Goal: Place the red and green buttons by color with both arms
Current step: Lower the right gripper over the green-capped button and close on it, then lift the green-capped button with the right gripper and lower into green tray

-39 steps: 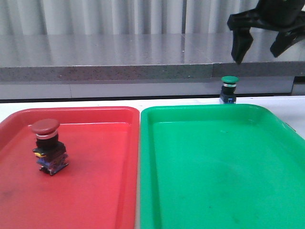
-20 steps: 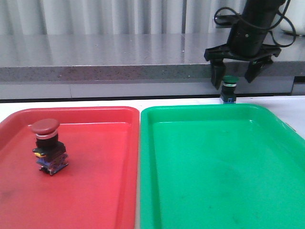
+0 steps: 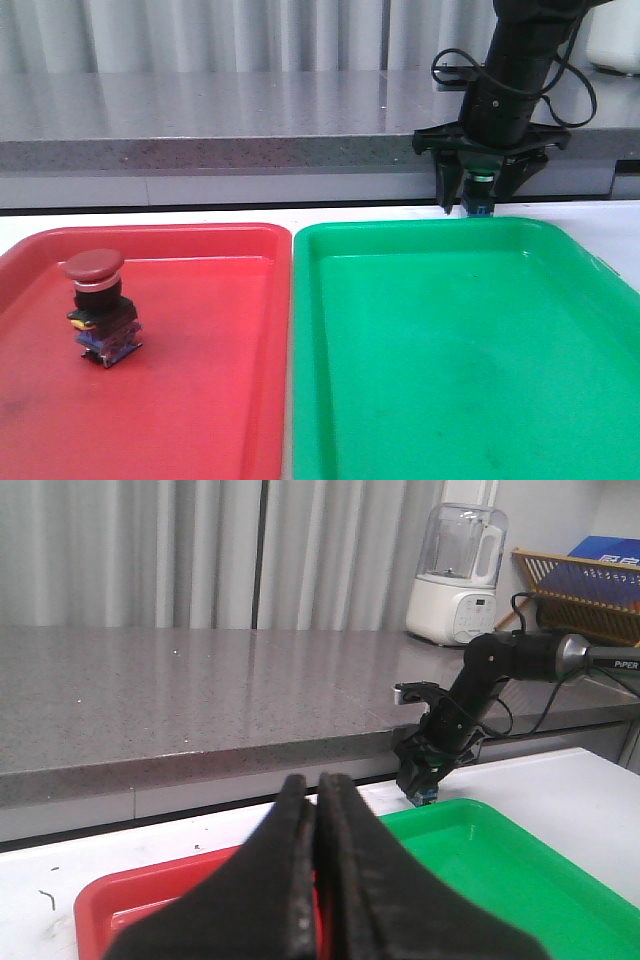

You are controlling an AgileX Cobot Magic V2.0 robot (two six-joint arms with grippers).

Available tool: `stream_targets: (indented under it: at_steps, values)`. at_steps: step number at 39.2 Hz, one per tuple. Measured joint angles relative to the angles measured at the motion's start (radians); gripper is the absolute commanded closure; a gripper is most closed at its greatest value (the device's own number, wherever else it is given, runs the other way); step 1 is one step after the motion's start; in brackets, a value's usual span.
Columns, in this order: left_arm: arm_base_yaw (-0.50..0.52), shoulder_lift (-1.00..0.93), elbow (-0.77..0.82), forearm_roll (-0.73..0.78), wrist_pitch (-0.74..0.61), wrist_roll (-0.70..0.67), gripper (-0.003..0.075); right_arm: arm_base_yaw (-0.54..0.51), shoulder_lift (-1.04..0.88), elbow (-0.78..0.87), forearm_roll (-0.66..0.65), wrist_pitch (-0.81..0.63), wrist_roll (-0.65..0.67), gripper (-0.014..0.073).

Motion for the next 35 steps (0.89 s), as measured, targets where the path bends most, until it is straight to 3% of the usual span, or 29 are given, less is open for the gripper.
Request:
stream_targets:
  at_steps: [5,25,35]
  values:
    - [0.000,0.000,0.000,0.000,0.000,0.000,0.0740,0.000,0.000,-0.002,0.000,0.012,0.004,0.0351]
    - [0.000,0.000,0.000,0.000,0.000,0.000,0.0740,0.000,-0.009,-0.098,0.000,0.109,0.007,0.0351]
    - [0.000,0.000,0.000,0.000,0.000,0.000,0.0740,0.005,-0.134,-0.100,0.000,0.151,0.007,0.0361]
